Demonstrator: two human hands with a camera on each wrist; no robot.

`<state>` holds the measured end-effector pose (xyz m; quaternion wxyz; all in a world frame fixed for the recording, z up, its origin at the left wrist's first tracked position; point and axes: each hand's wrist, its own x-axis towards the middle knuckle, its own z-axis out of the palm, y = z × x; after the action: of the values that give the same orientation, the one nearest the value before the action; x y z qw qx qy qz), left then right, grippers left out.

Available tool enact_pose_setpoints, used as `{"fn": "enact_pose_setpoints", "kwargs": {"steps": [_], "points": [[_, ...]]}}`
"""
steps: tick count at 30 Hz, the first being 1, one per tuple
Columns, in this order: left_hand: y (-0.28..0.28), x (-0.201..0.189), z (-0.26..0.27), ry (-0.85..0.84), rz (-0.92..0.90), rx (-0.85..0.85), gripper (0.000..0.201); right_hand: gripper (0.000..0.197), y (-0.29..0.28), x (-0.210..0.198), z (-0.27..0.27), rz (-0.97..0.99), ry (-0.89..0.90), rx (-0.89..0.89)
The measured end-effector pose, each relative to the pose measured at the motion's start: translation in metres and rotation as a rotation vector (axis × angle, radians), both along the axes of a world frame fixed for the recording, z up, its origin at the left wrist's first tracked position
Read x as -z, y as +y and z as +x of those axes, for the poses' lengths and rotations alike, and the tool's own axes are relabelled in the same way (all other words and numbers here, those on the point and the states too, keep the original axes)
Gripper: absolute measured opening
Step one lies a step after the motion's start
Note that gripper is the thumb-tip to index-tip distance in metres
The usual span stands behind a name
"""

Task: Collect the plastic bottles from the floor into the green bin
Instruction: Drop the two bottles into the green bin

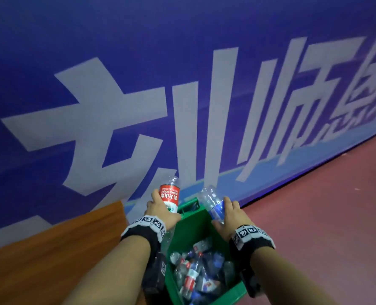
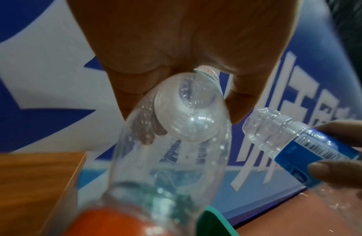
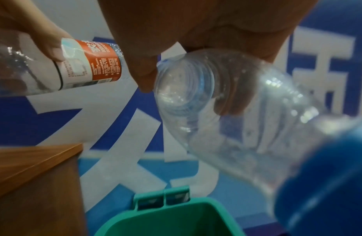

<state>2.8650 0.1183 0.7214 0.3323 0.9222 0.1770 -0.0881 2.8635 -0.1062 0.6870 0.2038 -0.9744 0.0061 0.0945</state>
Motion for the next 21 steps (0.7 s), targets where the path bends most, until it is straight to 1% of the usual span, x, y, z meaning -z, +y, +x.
{"fn": "enact_pose_setpoints", "kwargs": {"steps": [2,4,7,9,14,18,21], "points": [[-0.006,0.016,0.015,0.076,-0.007,-0.083,0.109,0.087,-0.005,0.024,0.027,0.002,0.064,-0.076],[-0.009,0.034,0.027,0.116,-0.025,-0.156,0.108,0.089,-0.008,0.042,0.050,-0.013,0.097,-0.166],[-0.016,0.058,0.038,0.180,-0.054,-0.199,0.102,0.089,-0.011,0.062,0.078,-0.031,0.125,-0.237],[-0.024,0.073,0.042,0.220,-0.070,-0.219,0.106,0.090,-0.013,0.072,0.093,-0.049,0.148,-0.274],[-0.035,0.090,0.054,0.242,-0.099,-0.256,0.107,0.092,-0.014,0.086,0.118,-0.123,0.135,-0.381],[-0.039,0.097,0.058,0.296,-0.078,-0.287,0.110,0.084,-0.021,0.092,0.128,-0.161,0.117,-0.393],[-0.041,0.099,0.061,0.300,-0.071,-0.281,0.109,0.081,-0.027,0.089,0.133,-0.180,0.114,-0.386]]}}
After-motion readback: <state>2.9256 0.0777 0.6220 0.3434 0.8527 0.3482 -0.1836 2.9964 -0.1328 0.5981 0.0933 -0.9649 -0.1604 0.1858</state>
